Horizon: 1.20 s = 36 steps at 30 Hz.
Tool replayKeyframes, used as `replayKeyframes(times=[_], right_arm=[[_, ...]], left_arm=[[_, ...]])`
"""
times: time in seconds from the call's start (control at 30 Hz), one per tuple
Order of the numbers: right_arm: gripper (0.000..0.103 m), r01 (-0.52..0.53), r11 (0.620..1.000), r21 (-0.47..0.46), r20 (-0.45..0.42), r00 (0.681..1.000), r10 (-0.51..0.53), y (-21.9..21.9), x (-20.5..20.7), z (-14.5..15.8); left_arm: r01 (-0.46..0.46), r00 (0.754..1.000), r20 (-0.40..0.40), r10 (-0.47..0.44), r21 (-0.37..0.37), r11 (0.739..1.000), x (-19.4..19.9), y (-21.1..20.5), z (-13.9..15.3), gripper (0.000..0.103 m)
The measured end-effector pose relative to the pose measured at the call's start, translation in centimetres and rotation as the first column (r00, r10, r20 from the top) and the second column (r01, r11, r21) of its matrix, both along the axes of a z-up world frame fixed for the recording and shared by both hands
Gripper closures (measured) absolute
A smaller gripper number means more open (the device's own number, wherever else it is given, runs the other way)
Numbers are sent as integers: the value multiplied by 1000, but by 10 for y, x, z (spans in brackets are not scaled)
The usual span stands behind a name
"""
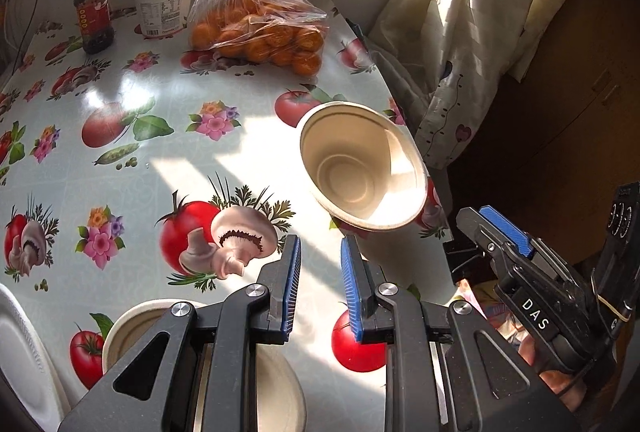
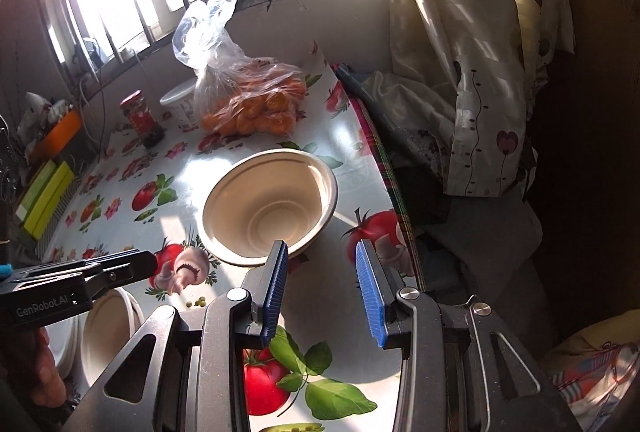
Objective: Organize plates and bowls
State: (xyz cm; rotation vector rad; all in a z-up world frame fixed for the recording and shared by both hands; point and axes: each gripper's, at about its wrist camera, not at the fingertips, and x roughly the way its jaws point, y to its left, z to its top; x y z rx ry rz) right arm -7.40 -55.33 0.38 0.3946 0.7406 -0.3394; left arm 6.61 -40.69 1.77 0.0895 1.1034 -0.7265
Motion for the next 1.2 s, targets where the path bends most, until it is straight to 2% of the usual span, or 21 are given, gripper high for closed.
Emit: replayKeyframes(times=[0.2, 0.3, 0.57, 0.73, 0.83, 1.0, 1.2], right_arm=[[68, -10, 1000, 9, -38, 999, 11, -15, 20, -13], [68, -15, 999, 52, -41, 999, 17, -24, 28, -19], [68, -41, 993, 113, -76, 996, 50, -35, 43, -27], [68, -25, 987, 161, -65, 997, 35, -41, 49, -34], [71, -37, 985, 170, -65, 997, 49, -40, 52, -36], [83, -48, 982, 181, -72, 995, 62, -37, 56, -40], [85, -39, 978, 204, -69, 996, 54, -40, 54, -43]], left_arm=[[-69, 998, -2, 70, 36, 997, 18, -11, -11, 82], [-113, 994, -6, 114, 58, 992, 27, -13, -16, 82], [-138, 988, -67, 142, 54, 989, 38, -19, -31, 82], [-121, 990, -59, 125, 79, 990, 38, -24, -33, 82], [-134, 988, -68, 139, 73, 988, 41, -21, -34, 82], [-126, 986, -96, 133, 73, 989, 44, -23, -40, 82], [-112, 987, -111, 119, 65, 992, 43, -24, -44, 82]])
